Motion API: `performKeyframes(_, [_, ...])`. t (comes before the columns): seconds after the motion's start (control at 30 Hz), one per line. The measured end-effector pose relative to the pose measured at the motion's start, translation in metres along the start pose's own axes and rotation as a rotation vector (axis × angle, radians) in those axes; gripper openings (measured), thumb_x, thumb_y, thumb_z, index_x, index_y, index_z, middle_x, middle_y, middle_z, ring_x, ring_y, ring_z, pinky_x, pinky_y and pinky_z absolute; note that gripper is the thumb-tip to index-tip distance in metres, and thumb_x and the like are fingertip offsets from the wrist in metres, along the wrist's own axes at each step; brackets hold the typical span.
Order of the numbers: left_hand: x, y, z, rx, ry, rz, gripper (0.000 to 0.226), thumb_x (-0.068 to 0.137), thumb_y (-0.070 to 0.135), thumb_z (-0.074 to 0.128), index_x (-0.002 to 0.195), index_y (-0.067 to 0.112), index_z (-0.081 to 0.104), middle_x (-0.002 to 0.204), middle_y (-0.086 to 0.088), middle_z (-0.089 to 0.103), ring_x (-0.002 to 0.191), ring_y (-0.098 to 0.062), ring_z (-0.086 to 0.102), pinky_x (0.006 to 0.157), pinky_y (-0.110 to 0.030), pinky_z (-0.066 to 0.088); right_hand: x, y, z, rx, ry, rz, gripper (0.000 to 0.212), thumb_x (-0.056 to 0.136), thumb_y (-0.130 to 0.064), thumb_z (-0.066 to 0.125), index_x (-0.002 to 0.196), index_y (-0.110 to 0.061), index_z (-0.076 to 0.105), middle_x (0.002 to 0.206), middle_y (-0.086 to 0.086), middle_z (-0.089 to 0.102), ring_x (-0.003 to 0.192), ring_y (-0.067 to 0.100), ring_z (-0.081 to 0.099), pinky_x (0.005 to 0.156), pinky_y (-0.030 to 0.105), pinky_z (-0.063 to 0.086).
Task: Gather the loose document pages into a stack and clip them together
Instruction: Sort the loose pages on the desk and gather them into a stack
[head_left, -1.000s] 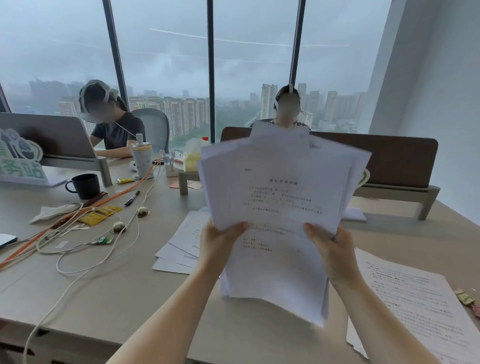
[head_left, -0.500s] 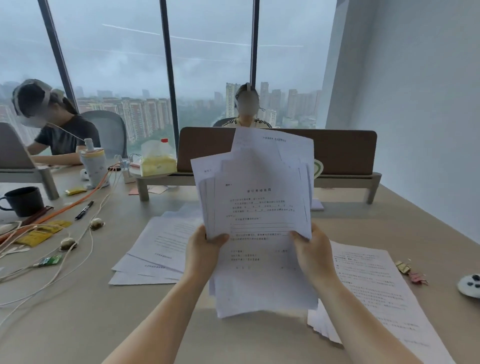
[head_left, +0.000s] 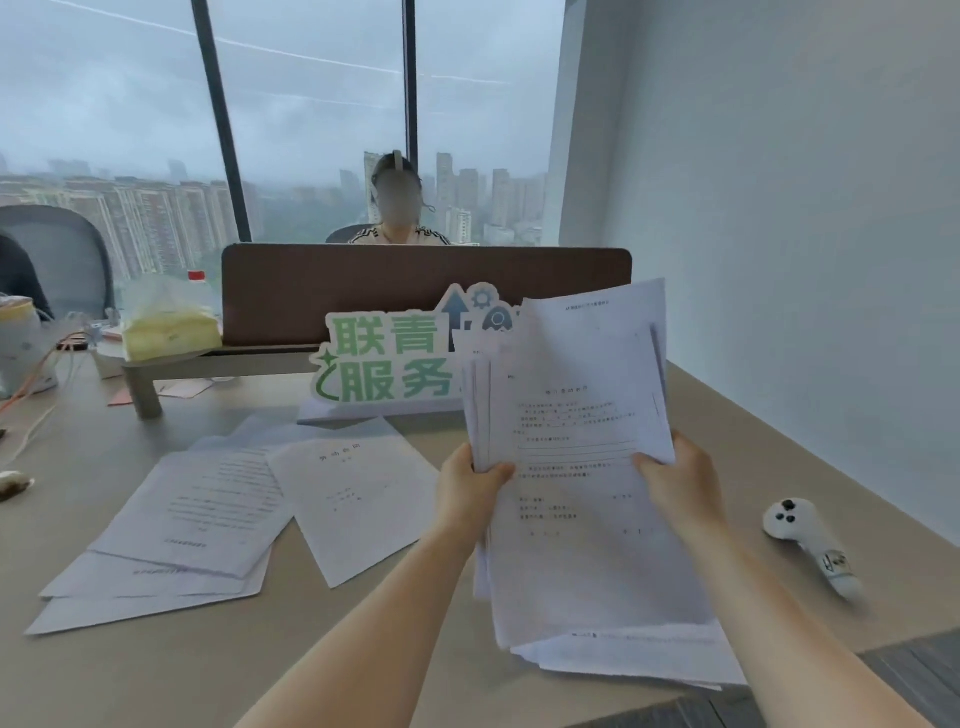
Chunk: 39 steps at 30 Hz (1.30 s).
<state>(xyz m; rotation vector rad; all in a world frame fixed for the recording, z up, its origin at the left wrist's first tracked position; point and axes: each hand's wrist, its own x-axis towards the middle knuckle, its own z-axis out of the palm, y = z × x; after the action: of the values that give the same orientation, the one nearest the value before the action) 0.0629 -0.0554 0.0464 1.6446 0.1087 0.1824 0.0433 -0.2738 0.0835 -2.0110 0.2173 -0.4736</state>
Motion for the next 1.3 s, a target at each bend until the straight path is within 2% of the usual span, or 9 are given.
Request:
performKeyframes(0.13, [0.002,-0.016,0.023,0.019,-0.034,-0.07,0.022,0.086,0.015,0.069,0.106,0.016,0.06,0.096,0.0,0.069,0.082,-0.016,0.067,0.063,-0.026,0.055,0.01,0.027,-0.009,-0.064,-0.035,0.075,0.02,0.088,-0.013,0.06,0.102,-0.028,0.06,0.09,-0.001,0.065,0.081,0.021,0.058,0.066,0.029,0.041])
performKeyframes(0.27, [0.004,-0.037,0.037,0.025,-0.096,-0.184,0.029,0.086,0.013,0.067,0.114,0.012,0.063,0.098,-0.003,0.072,0.085,-0.022,0.07,0.073,-0.035,0.06,0.014,0.055,-0.011,-0.117,-0.094,0.16,0.021,0.088,-0.013,0.059,0.103,-0.027,0.057,0.08,-0.014,0.061,0.072,0.01,0.057,0.059,0.027,0.041])
performKeyframes(0.37, [0.006,-0.05,0.044,0.061,-0.113,-0.237,0.031,0.086,0.013,0.068,0.116,0.009,0.064,0.101,-0.006,0.072,0.088,-0.024,0.07,0.077,-0.037,0.059,0.014,0.071,-0.008,-0.119,-0.121,0.237,0.019,0.086,-0.009,0.059,0.101,-0.021,0.059,0.087,-0.002,0.066,0.076,0.018,0.06,0.061,0.029,0.045])
performKeyframes(0.57, [0.006,-0.061,0.048,0.211,-0.136,-0.217,0.02,0.087,0.012,0.065,0.107,0.012,0.066,0.107,-0.008,0.072,0.092,-0.027,0.069,0.083,-0.038,0.057,0.012,0.093,0.001,-0.19,-0.173,0.294,0.014,0.082,-0.012,0.056,0.094,-0.019,0.059,0.088,-0.001,0.065,0.085,0.025,0.059,0.065,0.031,0.042])
performKeyframes(0.8, [0.006,-0.063,0.046,0.488,-0.182,-0.15,0.022,0.085,0.023,0.065,0.107,0.018,0.065,0.102,0.0,0.071,0.088,-0.021,0.068,0.078,-0.036,0.058,0.009,0.09,0.006,-0.396,-0.171,0.303,0.003,0.075,-0.02,0.046,0.072,-0.022,0.046,0.072,-0.001,0.058,0.065,0.021,0.051,0.059,0.03,0.037])
performKeyframes(0.9, [0.006,-0.061,0.042,0.68,-0.134,-0.12,0.03,0.078,0.035,0.066,0.105,0.024,0.058,0.099,0.006,0.068,0.085,-0.019,0.066,0.07,-0.035,0.056,0.007,0.09,0.008,-0.509,-0.171,0.319,0.017,0.072,-0.026,0.048,0.088,-0.025,0.052,0.085,-0.001,0.061,0.076,0.023,0.058,0.063,0.031,0.042])
performKeyframes(1.03, [0.004,-0.058,0.031,0.778,-0.067,-0.098,0.036,0.076,0.036,0.064,0.108,0.022,0.053,0.1,0.005,0.066,0.086,-0.019,0.064,0.069,-0.034,0.054,0.004,0.091,0.014,-0.697,-0.097,0.241,0.062,0.077,-0.029,0.061,0.136,-0.023,0.04,0.132,0.009,0.046,0.122,0.032,0.045,0.087,0.038,0.044])
performKeyframes(1.13, [0.003,-0.056,0.017,0.82,-0.013,-0.076,0.036,0.082,0.032,0.062,0.114,0.017,0.056,0.111,0.001,0.064,0.09,-0.021,0.059,0.067,-0.031,0.046,-0.002,0.08,0.027,-0.744,-0.094,0.124,0.063,0.081,-0.028,0.063,0.14,-0.025,0.041,0.134,0.012,0.044,0.126,0.034,0.04,0.095,0.04,0.042])
performKeyframes(1.3, [0.005,-0.056,-0.03,0.772,0.084,-0.069,0.042,0.088,0.036,0.057,0.128,0.023,0.054,0.125,0.002,0.06,0.108,-0.018,0.059,0.076,-0.03,0.044,-0.019,0.048,0.071,-0.609,-0.219,-0.026,0.05,0.086,-0.029,0.063,0.134,-0.026,0.049,0.129,0.005,0.048,0.124,0.026,0.043,0.088,0.035,0.045])
